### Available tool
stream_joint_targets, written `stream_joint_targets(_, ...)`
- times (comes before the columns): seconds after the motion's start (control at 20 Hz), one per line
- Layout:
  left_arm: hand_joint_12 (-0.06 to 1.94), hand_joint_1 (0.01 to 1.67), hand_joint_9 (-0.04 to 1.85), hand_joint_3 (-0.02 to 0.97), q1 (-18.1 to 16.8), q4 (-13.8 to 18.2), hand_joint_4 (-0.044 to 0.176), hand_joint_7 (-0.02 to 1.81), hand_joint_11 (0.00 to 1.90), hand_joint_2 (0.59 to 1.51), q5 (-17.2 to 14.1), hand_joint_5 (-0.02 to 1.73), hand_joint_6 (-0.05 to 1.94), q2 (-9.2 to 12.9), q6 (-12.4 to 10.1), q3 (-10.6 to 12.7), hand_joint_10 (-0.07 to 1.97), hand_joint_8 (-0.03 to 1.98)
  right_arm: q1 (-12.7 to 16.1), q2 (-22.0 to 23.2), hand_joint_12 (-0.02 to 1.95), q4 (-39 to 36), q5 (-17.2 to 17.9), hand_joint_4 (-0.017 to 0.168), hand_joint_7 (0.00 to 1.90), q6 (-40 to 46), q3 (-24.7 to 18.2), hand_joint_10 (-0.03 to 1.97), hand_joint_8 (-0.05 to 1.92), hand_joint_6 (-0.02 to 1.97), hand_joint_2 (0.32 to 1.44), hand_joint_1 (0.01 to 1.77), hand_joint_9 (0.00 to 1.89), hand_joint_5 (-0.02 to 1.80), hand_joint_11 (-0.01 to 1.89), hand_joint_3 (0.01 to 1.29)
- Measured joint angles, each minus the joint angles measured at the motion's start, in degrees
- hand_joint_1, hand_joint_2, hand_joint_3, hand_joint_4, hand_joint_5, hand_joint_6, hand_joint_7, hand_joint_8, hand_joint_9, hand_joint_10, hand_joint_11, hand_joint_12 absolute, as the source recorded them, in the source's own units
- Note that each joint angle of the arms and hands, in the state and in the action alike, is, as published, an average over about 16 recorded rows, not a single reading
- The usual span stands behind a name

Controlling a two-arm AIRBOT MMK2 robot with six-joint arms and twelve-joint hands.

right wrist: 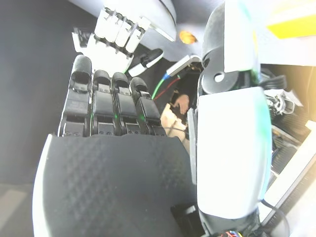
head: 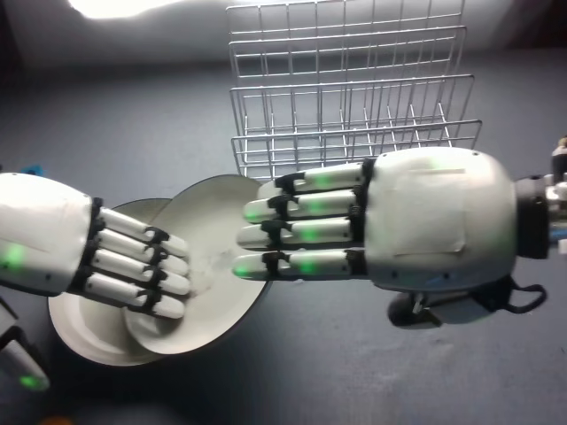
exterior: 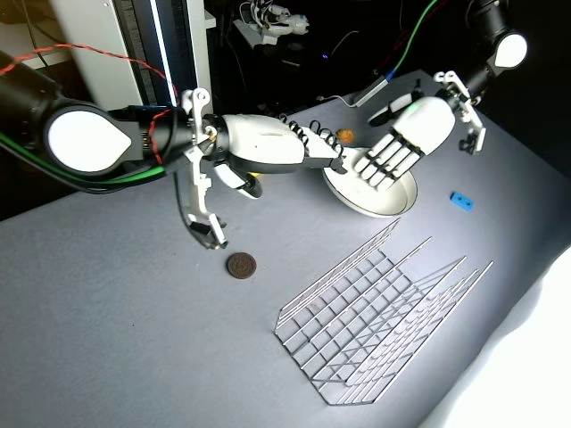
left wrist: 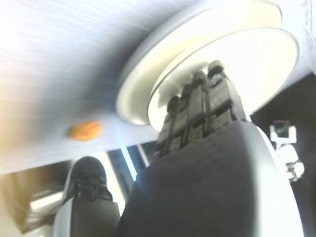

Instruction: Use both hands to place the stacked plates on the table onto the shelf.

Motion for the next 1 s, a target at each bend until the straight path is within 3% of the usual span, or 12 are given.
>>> stream_joint_targets(0.4,-0.01,0.01,0.01,0.004,-2.36,0.53,-0.002,-0.01,0.01,1.146,2.08,0.02,0.01,-0.04,-2.44,-2.99,0.01,-0.02,1.25,-5.81,0.58,3.38,-2.25,0.002,0.01,-3.86,3.82,0.00,0.01,0.02,0.92,1.17,0.02,0.01,0.02,0.02)
stream_joint_targets(1.0,-0.01,0.02,0.02,0.004,-1.91,-0.19,-0.002,-0.01,0.01,1.148,2.39,0.02,0.01,0.25,-2.80,-3.29,0.01,-0.02,3.39,-14.32,1.11,7.70,-3.47,0.002,0.16,-6.39,10.61,0.04,0.01,0.02,0.97,1.24,0.19,0.11,0.02,0.02)
